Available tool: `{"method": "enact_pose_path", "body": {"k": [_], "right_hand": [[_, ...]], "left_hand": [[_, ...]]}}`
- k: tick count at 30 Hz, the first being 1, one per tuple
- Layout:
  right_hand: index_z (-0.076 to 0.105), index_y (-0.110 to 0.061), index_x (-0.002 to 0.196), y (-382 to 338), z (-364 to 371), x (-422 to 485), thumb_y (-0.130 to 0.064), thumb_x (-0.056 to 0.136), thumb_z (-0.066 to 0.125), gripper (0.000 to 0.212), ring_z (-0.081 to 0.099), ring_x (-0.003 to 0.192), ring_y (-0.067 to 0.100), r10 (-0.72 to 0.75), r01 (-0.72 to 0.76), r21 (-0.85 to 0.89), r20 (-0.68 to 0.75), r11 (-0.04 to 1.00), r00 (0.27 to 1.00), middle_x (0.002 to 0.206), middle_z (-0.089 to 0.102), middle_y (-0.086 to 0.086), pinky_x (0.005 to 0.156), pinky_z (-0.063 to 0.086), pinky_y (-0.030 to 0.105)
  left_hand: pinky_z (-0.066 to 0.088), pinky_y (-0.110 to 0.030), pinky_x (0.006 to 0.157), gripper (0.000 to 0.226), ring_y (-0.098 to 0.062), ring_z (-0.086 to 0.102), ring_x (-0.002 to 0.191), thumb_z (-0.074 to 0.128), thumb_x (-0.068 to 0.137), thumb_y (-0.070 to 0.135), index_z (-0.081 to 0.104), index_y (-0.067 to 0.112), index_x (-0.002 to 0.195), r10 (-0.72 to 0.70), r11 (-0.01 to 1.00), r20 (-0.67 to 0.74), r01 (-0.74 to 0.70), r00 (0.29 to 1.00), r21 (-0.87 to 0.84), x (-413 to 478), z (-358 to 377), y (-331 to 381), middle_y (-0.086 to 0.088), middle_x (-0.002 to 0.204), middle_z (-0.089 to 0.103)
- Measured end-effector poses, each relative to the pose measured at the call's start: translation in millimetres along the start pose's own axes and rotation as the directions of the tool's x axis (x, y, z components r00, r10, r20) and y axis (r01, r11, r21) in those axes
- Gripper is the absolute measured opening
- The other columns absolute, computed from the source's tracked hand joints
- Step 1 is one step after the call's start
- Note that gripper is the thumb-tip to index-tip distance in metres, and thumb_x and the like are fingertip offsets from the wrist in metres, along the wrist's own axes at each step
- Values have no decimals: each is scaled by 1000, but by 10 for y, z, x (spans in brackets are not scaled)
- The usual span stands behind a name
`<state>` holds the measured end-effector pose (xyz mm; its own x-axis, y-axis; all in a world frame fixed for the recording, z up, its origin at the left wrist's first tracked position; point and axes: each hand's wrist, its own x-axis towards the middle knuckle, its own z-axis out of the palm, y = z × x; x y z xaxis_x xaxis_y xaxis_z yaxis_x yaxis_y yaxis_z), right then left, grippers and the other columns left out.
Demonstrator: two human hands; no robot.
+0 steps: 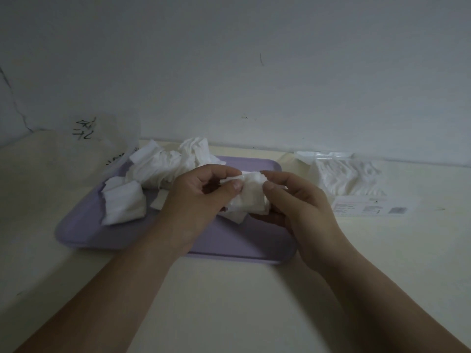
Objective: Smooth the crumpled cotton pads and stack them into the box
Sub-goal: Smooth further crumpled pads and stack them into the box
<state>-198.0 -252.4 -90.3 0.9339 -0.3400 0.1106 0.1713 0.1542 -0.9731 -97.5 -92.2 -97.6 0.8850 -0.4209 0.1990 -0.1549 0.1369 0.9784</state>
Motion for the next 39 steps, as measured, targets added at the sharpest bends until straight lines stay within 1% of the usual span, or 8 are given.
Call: {"method": "enact_pose_path", "body": {"k": [4,8,11,19,24,30,33,39], "right_hand": [[70,-9,125,28,23,-1,-2,99,63,27,76,104,34,-18,19,-10,12,1000,1000,104,79,18,90,63,43],[71,-4,114,33,-6,28,-1,101,60,17,77,99,35,-6,7,15,-43,1000,999,102,79,22,90,63,48],[73,-6,108,42,-20,32,1,101,60,16,77,94,32,-3,5,18,-90,1000,996,98,79,21,85,64,45],[73,-8,108,59,-62,63,-1,100,63,14,76,86,25,-51,39,-61,-210,997,976,92,80,16,76,62,35],[72,-3,111,41,-37,25,4,101,58,18,79,91,31,-72,62,-82,-127,995,989,93,80,18,76,64,35],[74,-2,105,29,-1,0,11,100,54,24,78,88,28,-106,101,-81,-64,992,992,89,80,17,74,62,32],[76,-4,104,17,-6,0,-2,100,63,14,76,95,33,-82,80,-43,-43,996,996,94,78,18,81,63,42],[75,-2,102,33,-10,13,-2,97,67,9,77,86,28,-62,61,-19,-92,998,994,91,79,19,74,62,36]], "left_hand": [[58,-22,69,15,-11,71,85,74,91,8,79,15,103,8,1000,-17,-8,1000,14,6,4,-1,-10,97,78],[64,-41,86,15,-24,75,100,73,93,8,80,16,104,12,1000,-22,-12,1000,15,17,-8,-24,-9,102,79],[63,-39,89,17,-26,75,104,72,94,7,80,17,104,7,1000,-10,-7,1000,7,7,-3,-7,-6,102,80],[60,-33,74,17,-20,67,80,72,93,13,82,24,102,22,1000,17,-22,1000,0,30,-68,81,-8,96,78],[61,-27,83,19,-15,74,94,72,92,4,81,19,99,49,998,122,-53,991,30,-17,-18,79,-6,102,81],[56,-20,80,16,-12,74,93,74,91,5,81,17,101,77,992,79,-85,994,93,11,-53,48,-3,99,81],[58,-25,80,15,-18,74,93,77,90,6,79,15,101,59,991,64,-66,996,113,19,-50,28,-8,97,80],[55,-21,61,12,-14,69,72,84,83,8,75,8,90,27,996,-72,-20,997,92,31,-32,23,-17,85,76]]}}
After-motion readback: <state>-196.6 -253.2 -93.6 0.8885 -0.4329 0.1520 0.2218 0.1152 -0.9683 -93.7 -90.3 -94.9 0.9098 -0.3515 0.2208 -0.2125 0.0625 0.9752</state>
